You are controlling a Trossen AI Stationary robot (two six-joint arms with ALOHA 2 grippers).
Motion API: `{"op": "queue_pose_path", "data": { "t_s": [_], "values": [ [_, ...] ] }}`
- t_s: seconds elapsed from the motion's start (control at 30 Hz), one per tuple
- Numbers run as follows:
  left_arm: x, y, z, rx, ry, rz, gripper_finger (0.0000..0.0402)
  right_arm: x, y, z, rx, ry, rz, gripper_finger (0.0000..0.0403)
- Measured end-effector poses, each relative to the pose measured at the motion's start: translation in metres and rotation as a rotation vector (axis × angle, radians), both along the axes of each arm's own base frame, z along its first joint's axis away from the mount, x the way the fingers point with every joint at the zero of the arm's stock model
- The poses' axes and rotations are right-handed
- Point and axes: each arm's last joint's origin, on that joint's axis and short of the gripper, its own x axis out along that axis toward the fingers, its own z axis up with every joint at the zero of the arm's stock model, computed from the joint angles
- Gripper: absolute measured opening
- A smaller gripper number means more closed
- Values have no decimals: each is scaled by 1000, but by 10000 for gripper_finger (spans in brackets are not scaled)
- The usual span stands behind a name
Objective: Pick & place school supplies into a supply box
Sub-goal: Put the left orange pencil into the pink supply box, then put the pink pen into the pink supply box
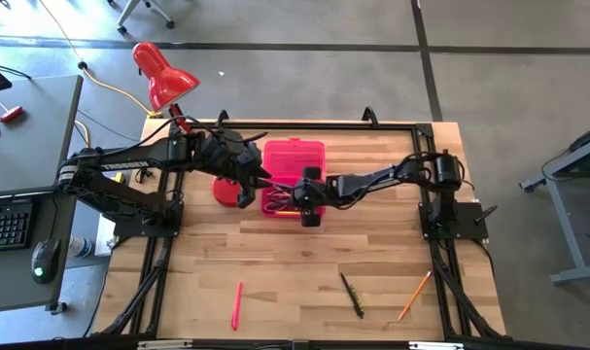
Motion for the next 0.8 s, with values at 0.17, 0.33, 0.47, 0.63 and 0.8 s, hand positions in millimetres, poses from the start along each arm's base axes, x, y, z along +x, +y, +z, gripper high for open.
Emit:
{"op": "queue_pose_path", "data": {
  "t_s": [0.17, 0.33, 0.47, 0.63, 0.8],
  "values": [
    [0, 0, 0, 0, 0, 0, 149, 1, 0, 1, -8, -15, -8, 50],
    [0, 0, 0, -1, 5, 0, 149, 0, 5, 8, -30, -28, -19, 74],
    [-2, 0, -3, -30, 33, 18, 149, -3, 23, 25, -72, -62, -5, 82],
    [-8, -10, -10, -151, 134, 108, 149, -10, 58, 51, -79, -123, 96, 84],
    [-16, -42, -18, -126, 263, 135, 149, -27, 98, 68, -52, -117, 243, 83]
  ]
}}
